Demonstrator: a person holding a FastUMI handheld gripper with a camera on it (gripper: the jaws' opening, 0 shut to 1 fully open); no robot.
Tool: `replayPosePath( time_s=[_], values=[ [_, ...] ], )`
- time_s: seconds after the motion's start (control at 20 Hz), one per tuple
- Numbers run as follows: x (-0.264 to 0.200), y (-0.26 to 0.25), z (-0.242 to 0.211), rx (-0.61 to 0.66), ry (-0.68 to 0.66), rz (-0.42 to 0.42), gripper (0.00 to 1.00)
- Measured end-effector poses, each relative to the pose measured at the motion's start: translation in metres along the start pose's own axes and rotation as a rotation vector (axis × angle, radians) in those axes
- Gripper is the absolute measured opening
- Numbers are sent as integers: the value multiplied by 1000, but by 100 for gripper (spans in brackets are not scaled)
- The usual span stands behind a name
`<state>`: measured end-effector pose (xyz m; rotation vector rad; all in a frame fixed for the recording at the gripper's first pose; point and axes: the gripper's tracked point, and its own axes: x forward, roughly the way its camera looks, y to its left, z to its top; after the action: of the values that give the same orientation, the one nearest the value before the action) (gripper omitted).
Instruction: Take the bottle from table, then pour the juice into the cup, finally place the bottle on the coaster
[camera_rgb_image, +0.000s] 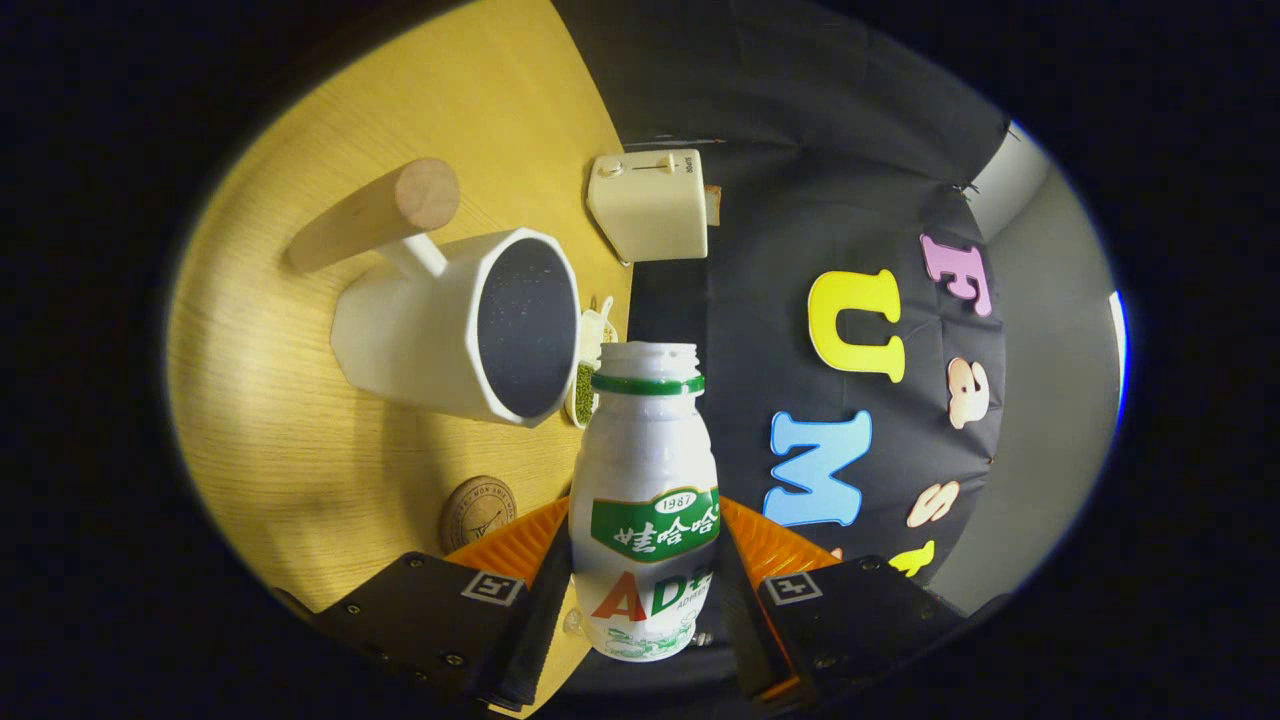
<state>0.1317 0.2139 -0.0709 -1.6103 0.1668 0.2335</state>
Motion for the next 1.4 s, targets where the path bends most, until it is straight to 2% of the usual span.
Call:
replayPosePath(
  time_s=[0.2, 0.6, 0.9, 1.4],
  values=[
    [-1, 1, -2, 96, -1, 19, 72],
    [-1, -8, -5, 312, -32, -1, 72],
    [-2, -20, -3, 569, -94, -40, 73],
    [2, -17, -5, 1055, -219, 20, 72]
  ],
)
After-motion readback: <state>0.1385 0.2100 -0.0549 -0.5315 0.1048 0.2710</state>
